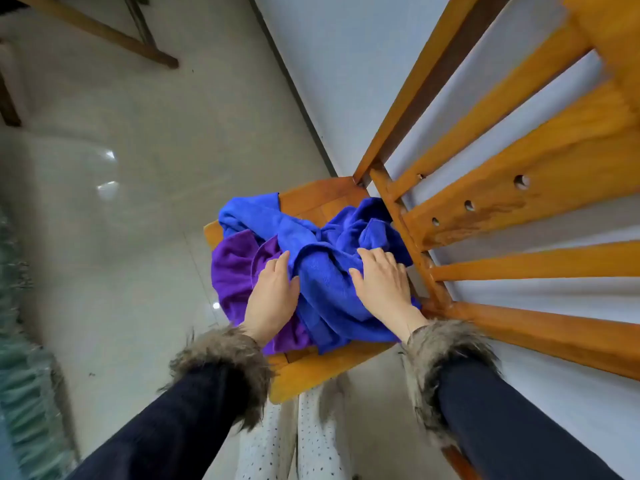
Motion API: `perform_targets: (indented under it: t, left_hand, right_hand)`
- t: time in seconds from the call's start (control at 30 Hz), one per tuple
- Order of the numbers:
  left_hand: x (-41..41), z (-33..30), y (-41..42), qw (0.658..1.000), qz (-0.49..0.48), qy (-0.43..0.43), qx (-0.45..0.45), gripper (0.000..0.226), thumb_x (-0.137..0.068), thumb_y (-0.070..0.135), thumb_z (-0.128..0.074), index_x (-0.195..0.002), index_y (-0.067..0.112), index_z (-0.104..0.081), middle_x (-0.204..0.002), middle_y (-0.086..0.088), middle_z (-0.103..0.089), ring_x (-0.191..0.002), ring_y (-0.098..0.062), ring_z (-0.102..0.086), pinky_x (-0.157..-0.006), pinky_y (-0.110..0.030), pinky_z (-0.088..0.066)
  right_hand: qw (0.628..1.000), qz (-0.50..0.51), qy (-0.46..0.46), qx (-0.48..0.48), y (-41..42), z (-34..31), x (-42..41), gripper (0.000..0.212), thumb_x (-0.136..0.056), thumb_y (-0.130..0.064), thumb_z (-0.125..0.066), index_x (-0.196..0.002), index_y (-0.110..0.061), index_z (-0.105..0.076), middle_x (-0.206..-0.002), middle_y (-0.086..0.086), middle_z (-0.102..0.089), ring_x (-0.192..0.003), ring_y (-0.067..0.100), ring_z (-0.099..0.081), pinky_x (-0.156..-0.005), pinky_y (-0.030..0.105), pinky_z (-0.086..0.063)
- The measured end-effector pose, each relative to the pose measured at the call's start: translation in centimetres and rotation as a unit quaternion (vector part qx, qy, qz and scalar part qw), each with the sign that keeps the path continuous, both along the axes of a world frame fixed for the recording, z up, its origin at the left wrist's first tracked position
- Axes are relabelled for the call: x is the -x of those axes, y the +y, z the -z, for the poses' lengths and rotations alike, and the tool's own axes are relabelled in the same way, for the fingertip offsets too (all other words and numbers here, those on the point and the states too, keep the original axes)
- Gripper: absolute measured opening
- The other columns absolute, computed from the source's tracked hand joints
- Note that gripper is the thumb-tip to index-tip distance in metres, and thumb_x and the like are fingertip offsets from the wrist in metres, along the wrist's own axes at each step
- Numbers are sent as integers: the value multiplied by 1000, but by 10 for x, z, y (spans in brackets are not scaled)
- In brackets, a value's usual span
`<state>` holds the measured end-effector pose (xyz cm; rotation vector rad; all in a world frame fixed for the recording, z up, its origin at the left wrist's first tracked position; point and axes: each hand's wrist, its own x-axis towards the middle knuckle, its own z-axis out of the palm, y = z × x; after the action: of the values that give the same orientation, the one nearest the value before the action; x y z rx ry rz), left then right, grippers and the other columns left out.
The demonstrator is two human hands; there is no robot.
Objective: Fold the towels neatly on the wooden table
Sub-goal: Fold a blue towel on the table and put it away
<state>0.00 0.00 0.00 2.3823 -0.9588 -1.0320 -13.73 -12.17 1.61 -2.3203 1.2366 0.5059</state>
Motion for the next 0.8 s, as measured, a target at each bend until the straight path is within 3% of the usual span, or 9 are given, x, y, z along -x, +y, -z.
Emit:
perform_targets:
  t: [0.1, 0.17, 0.27, 0.37, 0.43, 0.5, 0.6, 0.7, 0.8]
  left_hand:
    - [-4, 20, -10, 998, -41, -33, 18, 11, -91, 18, -53, -91, 9, -57, -88, -7, -56, -90, -28, -53, -68, -28, -33]
    - [-6, 22, -14, 996, -71, -44, -2, 21, -89, 18, -52, -69, 12, -53, -74, -3, -53, -80, -29, -53, -62, -26, -27]
    - [-11, 11, -17, 994, -111, -11, -7, 12, -88, 19, -58, -86, 8, -59, -91, -8, -64, -88, -27, -58, -69, -28, -35]
    - [-13, -3, -18, 996, -46, 72, -29, 53, -85, 22, -65, -130, 5, -44, -126, -13, -52, -114, -28, -50, -89, -30, -38]
    - [-8, -11, -22, 997, 30, 76, -18, 65, -87, 20, -63, -142, 9, -31, -140, -11, -39, -126, -27, -40, -99, -29, -32]
    - [-2, -12, -26, 996, 81, 48, 7, 57, -88, 20, -61, -140, 12, -37, -138, -10, -42, -124, -27, -43, -99, -32, -35]
    - [10, -19, -27, 997, 75, 4, 28, 27, -90, 16, -54, -115, 7, -58, -108, -13, -58, -101, -32, -55, -82, -40, -43]
    - [20, -35, -13, 998, 13, 4, 55, 13, -87, 9, -51, -97, 4, -59, -87, -12, -58, -81, -30, -55, -72, -40, -43]
    - [29, -68, 6, 995, -36, 65, 74, 7, -86, 8, -51, -85, 3, -55, -77, -11, -58, -68, -23, -51, -63, -31, -40]
  right_hand:
    - [999, -8, 20, 34, -4, 17, -4, 37, -97, -35, -43, -130, -19, -49, -124, 5, -50, -117, 26, -42, -94, 39, -33]
    - [999, 5, 13, 35, -5, 17, -5, 31, -97, -31, -44, -120, -18, -59, -118, 6, -54, -114, 27, -43, -90, 40, -33]
    - [998, 39, -32, 26, -4, 4, -6, 26, -96, -24, -46, -104, -13, -67, -108, 8, -59, -105, 30, -48, -84, 41, -40]
    - [990, 90, -105, -13, -2, -18, -1, 22, -93, -16, -49, -92, -7, -69, -96, 13, -64, -93, 32, -56, -76, 44, -46]
    - [981, 118, -142, -55, 0, -33, 3, 19, -93, -15, -49, -92, -5, -65, -92, 14, -67, -87, 32, -59, -74, 46, -48]
    - [974, 124, -172, -77, 3, -44, 9, 16, -94, -16, -47, -93, -6, -60, -89, 12, -67, -84, 31, -61, -73, 47, -49]
    - [970, 113, -203, -76, 8, -58, 15, 12, -94, -16, -47, -92, -8, -56, -85, 4, -63, -81, 23, -59, -73, 43, -49]
    - [967, 92, -227, -64, 11, -80, 21, 11, -94, -16, -49, -89, -9, -56, -82, -2, -58, -77, 16, -56, -71, 35, -49]
    - [968, 60, -242, -37, 13, -114, 26, 11, -93, -15, -50, -90, -8, -57, -86, 0, -60, -78, 13, -53, -71, 29, -47]
